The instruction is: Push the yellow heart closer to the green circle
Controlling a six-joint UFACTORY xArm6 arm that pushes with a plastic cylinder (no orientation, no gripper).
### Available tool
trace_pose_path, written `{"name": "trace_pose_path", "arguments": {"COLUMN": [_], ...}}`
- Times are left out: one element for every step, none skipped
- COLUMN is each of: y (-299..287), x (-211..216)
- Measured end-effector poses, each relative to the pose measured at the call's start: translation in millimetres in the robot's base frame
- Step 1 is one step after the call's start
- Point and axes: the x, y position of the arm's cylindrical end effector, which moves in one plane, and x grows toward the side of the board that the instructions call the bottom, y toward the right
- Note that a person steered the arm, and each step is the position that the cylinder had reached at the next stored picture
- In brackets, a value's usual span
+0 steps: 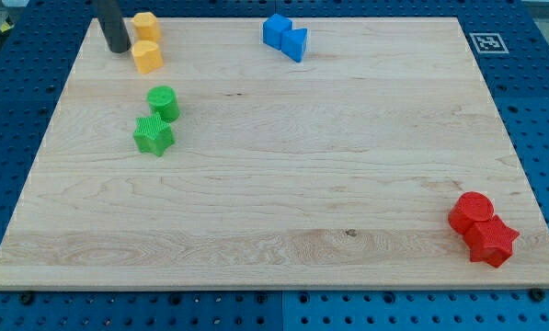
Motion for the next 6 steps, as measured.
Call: {"name": "trace_pose_path", "arguments": {"y": [25, 54, 61, 61, 61, 61], "x": [-1, -1, -1, 5, 20, 38]}}
